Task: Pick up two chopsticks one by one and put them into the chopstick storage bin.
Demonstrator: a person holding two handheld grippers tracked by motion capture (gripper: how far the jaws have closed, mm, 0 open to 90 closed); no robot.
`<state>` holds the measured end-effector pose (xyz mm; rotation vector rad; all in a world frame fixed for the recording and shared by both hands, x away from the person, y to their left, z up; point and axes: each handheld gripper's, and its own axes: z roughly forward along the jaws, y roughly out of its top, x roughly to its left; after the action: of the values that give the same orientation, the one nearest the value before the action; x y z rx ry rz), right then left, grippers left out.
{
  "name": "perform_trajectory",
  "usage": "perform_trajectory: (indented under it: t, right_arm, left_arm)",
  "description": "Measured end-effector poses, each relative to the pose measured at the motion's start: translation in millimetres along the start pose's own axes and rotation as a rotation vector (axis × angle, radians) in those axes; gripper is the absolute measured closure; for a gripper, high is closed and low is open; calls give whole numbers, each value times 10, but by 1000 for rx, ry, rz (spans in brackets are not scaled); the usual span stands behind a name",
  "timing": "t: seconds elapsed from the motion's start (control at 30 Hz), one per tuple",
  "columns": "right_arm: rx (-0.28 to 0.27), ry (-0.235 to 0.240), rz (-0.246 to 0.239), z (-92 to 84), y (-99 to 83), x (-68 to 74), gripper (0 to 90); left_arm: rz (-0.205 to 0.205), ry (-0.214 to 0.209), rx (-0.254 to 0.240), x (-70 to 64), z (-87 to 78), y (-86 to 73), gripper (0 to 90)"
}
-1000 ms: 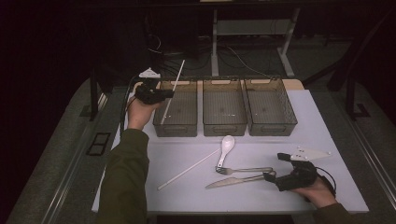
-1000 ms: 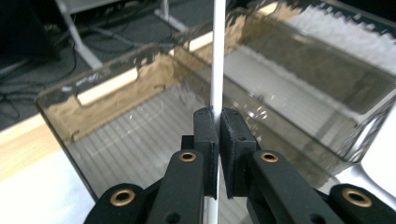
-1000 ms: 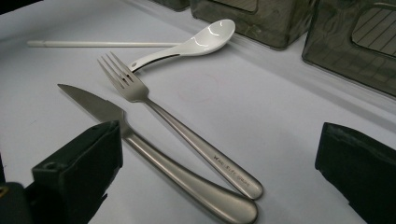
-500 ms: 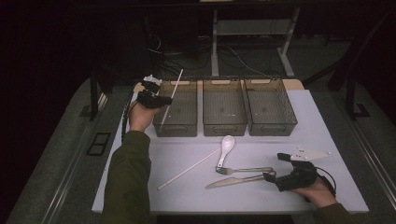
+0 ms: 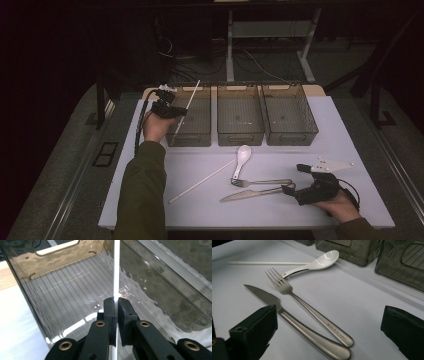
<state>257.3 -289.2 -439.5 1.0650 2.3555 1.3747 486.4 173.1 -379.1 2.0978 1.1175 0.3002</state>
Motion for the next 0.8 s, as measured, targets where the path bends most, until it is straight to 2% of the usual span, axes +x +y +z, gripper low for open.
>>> perform_trajectory:
  t: [0.23,0.53,0.8]
  right_arm:
    - [-1,3,-2,-3,0,1,8]
    - [-2,5,-7,-5,2,3,7]
    - [-1,5,-8,-2,1,4,7]
  left_arm:
    - [-16,33,21,-19,87,10,840]
    - [-18,65,27,-11,88,6,813]
    - [-12,56,16,-19,62,18,807]
